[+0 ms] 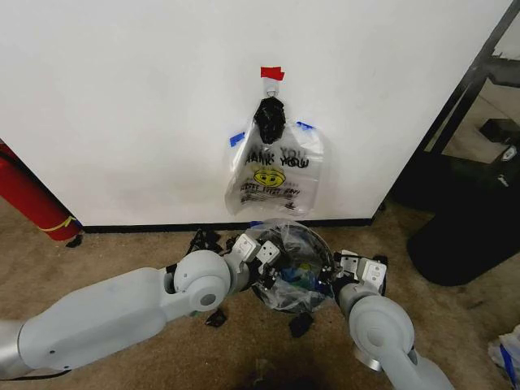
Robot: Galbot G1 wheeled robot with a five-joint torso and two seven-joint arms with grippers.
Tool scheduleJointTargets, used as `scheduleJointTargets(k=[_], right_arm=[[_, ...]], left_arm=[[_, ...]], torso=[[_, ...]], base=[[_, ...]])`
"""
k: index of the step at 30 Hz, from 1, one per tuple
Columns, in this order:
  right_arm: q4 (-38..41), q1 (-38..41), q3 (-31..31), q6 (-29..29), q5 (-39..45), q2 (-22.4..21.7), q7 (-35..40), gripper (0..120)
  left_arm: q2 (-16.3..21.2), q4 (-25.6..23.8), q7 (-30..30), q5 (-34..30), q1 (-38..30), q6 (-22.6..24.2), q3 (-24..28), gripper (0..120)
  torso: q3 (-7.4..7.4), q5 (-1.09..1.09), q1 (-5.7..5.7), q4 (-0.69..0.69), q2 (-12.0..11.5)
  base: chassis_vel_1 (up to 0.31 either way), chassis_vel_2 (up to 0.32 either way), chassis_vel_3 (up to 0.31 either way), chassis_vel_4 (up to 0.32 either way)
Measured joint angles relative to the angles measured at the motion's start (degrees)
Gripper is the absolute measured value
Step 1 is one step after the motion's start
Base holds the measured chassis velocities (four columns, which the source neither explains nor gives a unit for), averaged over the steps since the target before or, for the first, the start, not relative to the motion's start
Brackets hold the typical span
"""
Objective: Pick up the garbage bag from the wall and place it over the trash bin.
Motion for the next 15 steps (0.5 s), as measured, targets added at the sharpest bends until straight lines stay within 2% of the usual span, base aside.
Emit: scheduleJointTargets(k=[3, 5, 7, 10, 15], right_arm=[[-0.74, 0.36, 0.29, 0.69, 0.41, 0.32, 0.01, 0], [-1.66, 0.83, 0.91, 1.62, 1.14, 0.78, 0.04, 0], [-1.94, 0.96, 1.1, 1.81, 1.36, 0.88, 0.06, 0], [-3.02, 1.41, 2.08, 2.44, 3.59, 1.18, 0.31, 0], [-3.79, 1.72, 4.45, 2.88, 6.1, 1.22, 1.11, 0]], left_arm=[[0.14, -0.97, -0.69, 0.09, 2.2, -0.02, -2.91, 0], [0.75, -3.29, -1.08, 0.05, 4.4, -0.03, -5.76, 0], [1.03, -3.98, -1.11, 0.01, 4.79, -0.03, -6.27, 0], [3.48, -8.56, -1.32, -0.54, 7.09, -0.04, -8.79, 0], [6.15, -11.53, -1.29, -0.63, 10.47, -0.05, -10.08, 0]], torso=[[0.0, 0.0, 0.0, 0.0, 0.0], [0.0, -0.01, 0.0, 0.0, 0.0], [0.0, -0.01, 0.0, 0.0, 0.0], [0.0, 0.0, 0.0, 0.01, 0.0], [0.0, -0.02, 0.0, -0.01, 0.0]], base=[[0.0, 0.0, 0.0, 0.0], [0.0, 0.0, 0.0, 0.0], [0.0, 0.0, 0.0, 0.0], [0.0, 0.0, 0.0, 0.0], [0.0, 0.0, 0.0, 0.0]])
